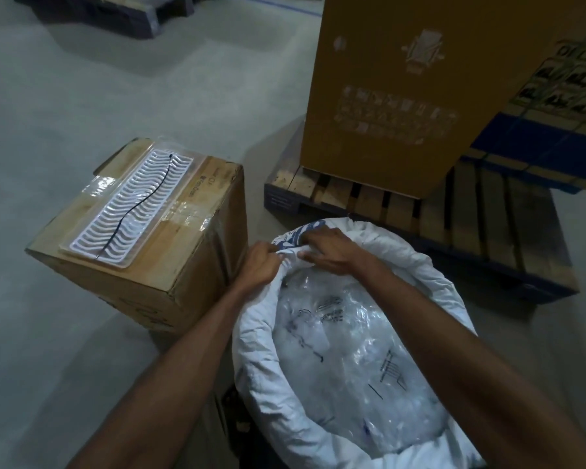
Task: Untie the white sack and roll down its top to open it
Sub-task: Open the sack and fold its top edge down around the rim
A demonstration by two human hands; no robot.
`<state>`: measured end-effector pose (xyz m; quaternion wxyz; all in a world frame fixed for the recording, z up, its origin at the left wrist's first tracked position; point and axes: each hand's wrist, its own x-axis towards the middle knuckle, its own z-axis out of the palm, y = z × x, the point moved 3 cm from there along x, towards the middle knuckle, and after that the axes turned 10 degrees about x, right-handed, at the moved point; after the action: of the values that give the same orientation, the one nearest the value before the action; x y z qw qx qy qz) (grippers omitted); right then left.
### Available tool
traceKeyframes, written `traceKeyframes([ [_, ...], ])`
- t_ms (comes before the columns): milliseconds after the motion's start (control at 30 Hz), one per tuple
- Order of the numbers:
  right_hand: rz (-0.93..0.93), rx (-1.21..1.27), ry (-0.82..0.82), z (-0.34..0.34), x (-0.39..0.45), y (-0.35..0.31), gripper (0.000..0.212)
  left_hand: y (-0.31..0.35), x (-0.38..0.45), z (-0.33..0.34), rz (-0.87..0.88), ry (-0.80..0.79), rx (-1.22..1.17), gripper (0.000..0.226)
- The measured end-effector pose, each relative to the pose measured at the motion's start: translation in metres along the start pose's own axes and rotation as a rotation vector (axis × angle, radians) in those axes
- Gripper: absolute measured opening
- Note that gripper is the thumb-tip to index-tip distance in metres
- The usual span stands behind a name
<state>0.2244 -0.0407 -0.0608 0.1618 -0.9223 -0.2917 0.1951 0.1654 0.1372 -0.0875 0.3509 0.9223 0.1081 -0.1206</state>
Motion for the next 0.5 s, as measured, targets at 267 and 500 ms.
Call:
traceKeyframes([
  [267, 0.191, -0.059, 0.102, 0.002, -0.005, 0.031, 0.033, 0.035, 0.014, 0.015, 0.124, -0.029, 0.255, 0.04],
  [500, 0.249, 0.209, 0.012, -0.01, 0.014, 0.052, 0.048, 0.061, 0.031, 0.043, 0.217, 0.027, 0.382, 0.029],
])
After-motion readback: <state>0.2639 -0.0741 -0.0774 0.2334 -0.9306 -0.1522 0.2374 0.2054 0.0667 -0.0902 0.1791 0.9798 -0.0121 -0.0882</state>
